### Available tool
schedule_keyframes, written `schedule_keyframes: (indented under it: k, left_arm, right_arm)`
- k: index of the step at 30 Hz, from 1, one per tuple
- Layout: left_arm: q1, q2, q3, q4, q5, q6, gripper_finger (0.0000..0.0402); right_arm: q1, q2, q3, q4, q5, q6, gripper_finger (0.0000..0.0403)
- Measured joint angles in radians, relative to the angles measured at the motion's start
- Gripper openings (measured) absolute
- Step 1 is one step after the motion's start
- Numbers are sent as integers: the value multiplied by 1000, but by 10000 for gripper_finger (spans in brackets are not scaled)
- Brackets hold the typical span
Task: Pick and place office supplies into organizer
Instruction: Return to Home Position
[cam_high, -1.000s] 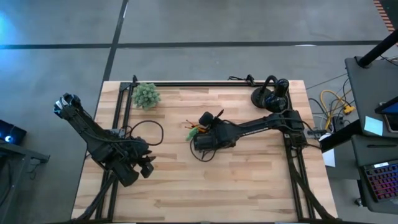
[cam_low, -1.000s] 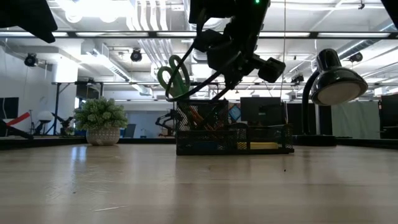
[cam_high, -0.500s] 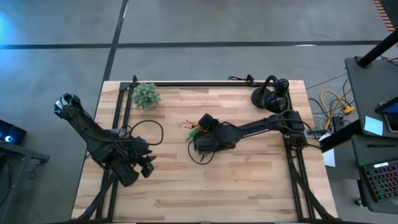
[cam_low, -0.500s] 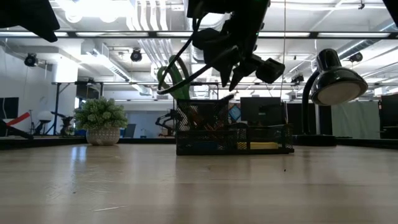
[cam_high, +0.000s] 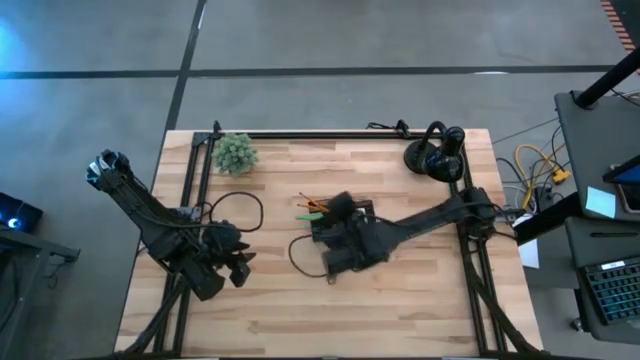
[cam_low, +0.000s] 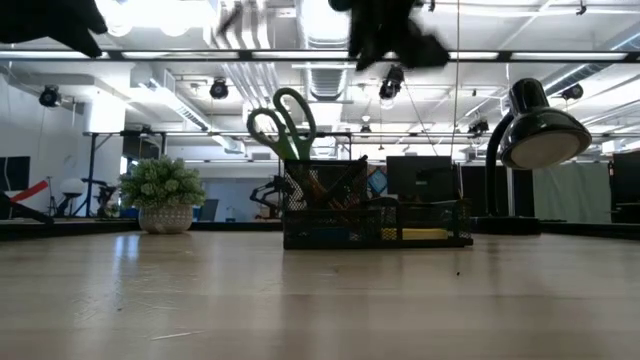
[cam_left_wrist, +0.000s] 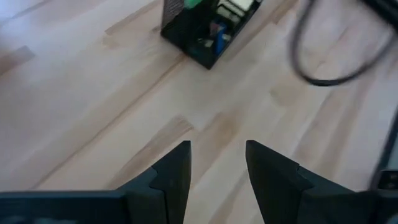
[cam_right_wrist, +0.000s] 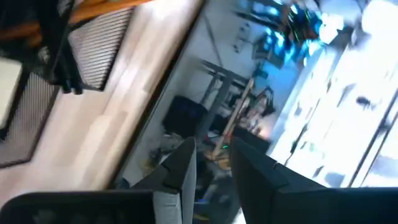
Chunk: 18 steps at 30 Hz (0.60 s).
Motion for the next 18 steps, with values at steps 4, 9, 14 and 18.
schedule_keyframes:
  k: [4,9,14,18]
  left_arm:
    - [0,0,-4,55,-12,1,139]
    - [0,0,-7,84,-12,0,139]
    - [1,1,-10,173,-28,1,139]
    - [2,10,-14,260,-52,11,139]
  right_arm:
    - [87,-15,148,-314,-61,538,89]
    - [130,-85,177,-218,-389,899,89]
    - [146,-153,144,-171,-667,1381,89]
    - [242,-178,108,-22,-638,1424,89]
